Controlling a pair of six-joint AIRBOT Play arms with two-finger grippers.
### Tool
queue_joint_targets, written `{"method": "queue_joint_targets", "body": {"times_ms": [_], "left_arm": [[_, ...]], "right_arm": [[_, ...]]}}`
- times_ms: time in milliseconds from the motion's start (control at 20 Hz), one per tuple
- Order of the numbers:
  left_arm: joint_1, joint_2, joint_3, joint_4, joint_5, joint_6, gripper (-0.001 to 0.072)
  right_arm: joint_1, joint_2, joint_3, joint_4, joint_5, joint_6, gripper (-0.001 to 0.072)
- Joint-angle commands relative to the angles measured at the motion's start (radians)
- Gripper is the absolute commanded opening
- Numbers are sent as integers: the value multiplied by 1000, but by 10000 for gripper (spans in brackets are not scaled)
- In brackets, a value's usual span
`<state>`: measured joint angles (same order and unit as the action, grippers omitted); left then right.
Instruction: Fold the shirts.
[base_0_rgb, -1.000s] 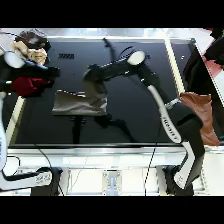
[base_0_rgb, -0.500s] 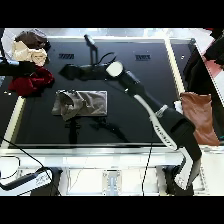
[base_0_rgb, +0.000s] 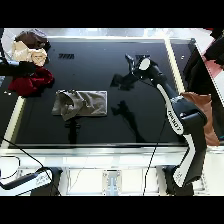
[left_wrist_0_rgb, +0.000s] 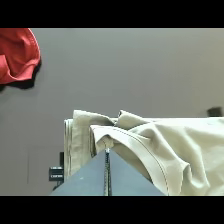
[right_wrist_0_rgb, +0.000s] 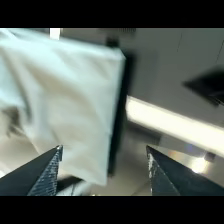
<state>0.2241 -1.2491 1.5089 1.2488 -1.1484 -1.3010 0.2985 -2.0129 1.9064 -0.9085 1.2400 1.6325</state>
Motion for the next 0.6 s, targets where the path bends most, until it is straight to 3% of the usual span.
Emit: {"method": "queue_joint_targets", "body": {"times_ms": [0,350,450,550], "left_arm": [[0,-18,-1,-5,-4,0,10],[0,-43,-3,-5,-28,0,10],[0,-43,-3,-5,-28,1,9],[0,-43,-3,-4,-28,1,10]], "right_arm": [[3,-120,-28,165,63,-66,546],[99,-173,-26,228,-85,-108,544],[115,-184,-25,269,-113,-114,428],[128,-199,-25,350,-123,-156,412]]}}
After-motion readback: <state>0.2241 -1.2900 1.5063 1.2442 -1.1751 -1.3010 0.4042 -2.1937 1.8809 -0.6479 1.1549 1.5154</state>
